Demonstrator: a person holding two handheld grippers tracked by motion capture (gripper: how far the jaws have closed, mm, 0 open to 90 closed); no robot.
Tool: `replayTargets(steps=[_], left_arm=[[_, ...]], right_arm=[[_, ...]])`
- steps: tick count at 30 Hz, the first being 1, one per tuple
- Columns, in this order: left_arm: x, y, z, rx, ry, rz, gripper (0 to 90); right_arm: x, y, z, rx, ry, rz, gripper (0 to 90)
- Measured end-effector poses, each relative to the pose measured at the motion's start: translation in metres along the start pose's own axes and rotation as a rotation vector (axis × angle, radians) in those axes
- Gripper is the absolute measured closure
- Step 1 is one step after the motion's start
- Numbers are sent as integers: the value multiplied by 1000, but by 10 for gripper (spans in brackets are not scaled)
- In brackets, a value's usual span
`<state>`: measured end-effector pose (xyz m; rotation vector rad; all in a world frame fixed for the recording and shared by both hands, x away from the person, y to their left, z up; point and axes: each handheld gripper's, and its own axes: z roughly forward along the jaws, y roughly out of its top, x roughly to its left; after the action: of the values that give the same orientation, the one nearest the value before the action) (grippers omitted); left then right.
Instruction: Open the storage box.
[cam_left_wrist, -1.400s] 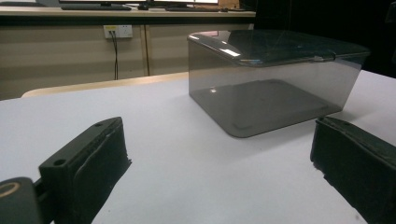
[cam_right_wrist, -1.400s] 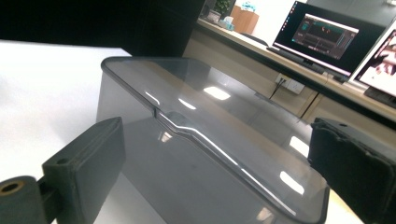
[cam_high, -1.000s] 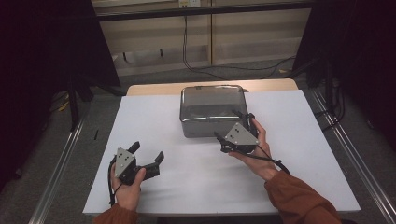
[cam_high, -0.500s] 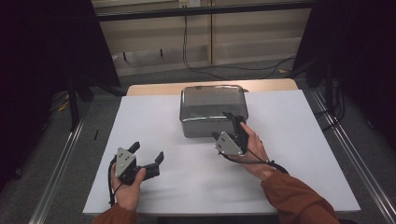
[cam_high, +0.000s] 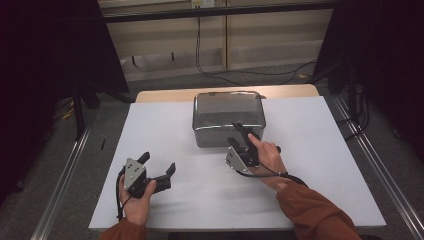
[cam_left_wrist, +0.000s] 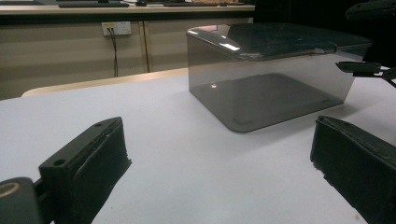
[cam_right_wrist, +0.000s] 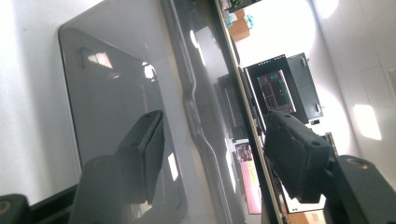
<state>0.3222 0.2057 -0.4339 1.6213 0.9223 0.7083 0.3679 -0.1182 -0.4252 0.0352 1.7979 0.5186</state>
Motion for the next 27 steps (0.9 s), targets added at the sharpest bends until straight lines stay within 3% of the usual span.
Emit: replayTargets(steps=[3, 7, 11, 22, 27], left_arm=[[0, 0, 0, -1, 1, -4, 36], [0, 0, 0, 4, 1, -1, 36], [0, 0, 0, 4, 0, 2, 36], [0, 0, 0, 8, -6, 7, 36], [0, 1, 1, 17, -16, 11, 36]], right_arm=[[1, 1, 1, 3, 10, -5, 436], [6, 4, 4, 3, 7, -78, 532], [9, 6, 6, 13, 2, -102, 596], [8, 3, 10, 31, -6, -110, 752], [8, 3, 9, 26, -10, -108, 760]])
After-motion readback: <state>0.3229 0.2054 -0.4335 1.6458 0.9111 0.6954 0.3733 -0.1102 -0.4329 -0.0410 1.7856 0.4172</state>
